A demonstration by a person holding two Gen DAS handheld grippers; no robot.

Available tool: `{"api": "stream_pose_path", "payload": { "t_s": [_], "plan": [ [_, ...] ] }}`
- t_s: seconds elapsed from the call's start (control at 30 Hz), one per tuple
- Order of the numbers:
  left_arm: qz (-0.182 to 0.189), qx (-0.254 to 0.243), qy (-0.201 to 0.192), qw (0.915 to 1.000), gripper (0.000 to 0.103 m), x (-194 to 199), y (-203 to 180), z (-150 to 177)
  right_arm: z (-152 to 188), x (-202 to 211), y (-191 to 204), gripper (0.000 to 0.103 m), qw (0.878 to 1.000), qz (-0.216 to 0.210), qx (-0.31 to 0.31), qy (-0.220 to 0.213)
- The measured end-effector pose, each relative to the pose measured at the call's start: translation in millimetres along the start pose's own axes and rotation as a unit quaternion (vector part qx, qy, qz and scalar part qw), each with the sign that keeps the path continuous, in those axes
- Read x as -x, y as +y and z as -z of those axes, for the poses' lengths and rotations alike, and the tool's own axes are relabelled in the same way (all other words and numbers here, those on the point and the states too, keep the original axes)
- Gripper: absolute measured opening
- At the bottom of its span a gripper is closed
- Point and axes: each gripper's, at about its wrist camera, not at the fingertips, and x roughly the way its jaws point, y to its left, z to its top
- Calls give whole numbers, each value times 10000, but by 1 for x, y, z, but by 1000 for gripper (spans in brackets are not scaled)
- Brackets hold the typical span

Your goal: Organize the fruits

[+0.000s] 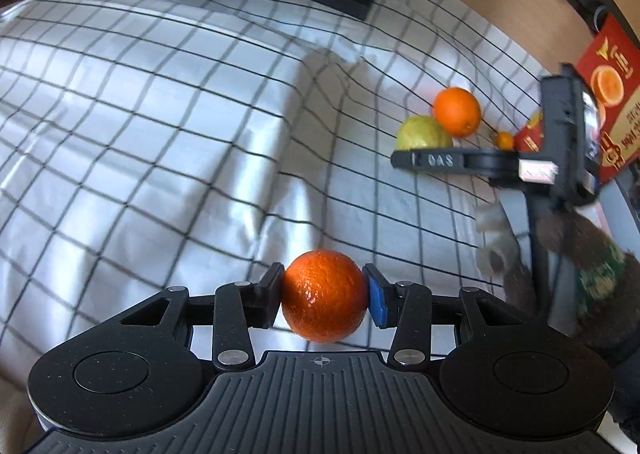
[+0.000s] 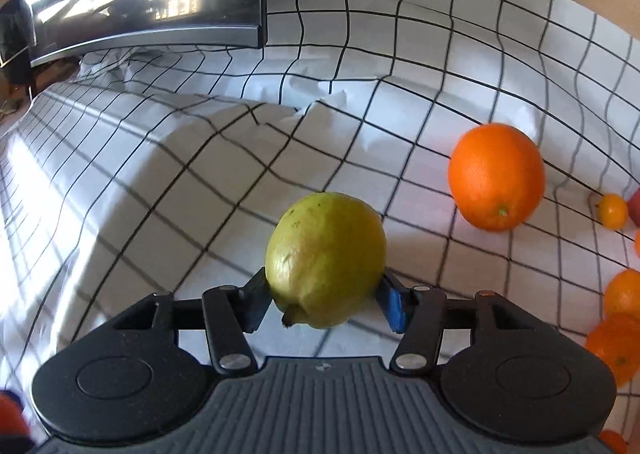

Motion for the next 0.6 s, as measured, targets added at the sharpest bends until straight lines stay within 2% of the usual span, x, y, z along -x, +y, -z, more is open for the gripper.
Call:
{"api": "stream_pose_path", "payload": {
  "t_s": [0.2,0.33,0.4,0.43,0.6],
  "plan": [
    [383,-417,177,9982,48,-24,-29,-7,34,51,-17,52,9996,-188,-214,-53],
    [682,-756,409,9940,48,-47,-56,-9,62,92,-34,44,9993,-32,-290,-249],
    [824,-918,507,9911,48,-57,-72,-9,74,109,-45,31,9988,0,-388,-295],
    [868,-979,540,9899,48,-61,-79,-9,79,116,-50,28,9985,-8,-447,-313],
    [1013,-1220,569,9857,48,-67,-101,-11,97,127,-69,27,9974,328,-617,-200]
  ]
}}
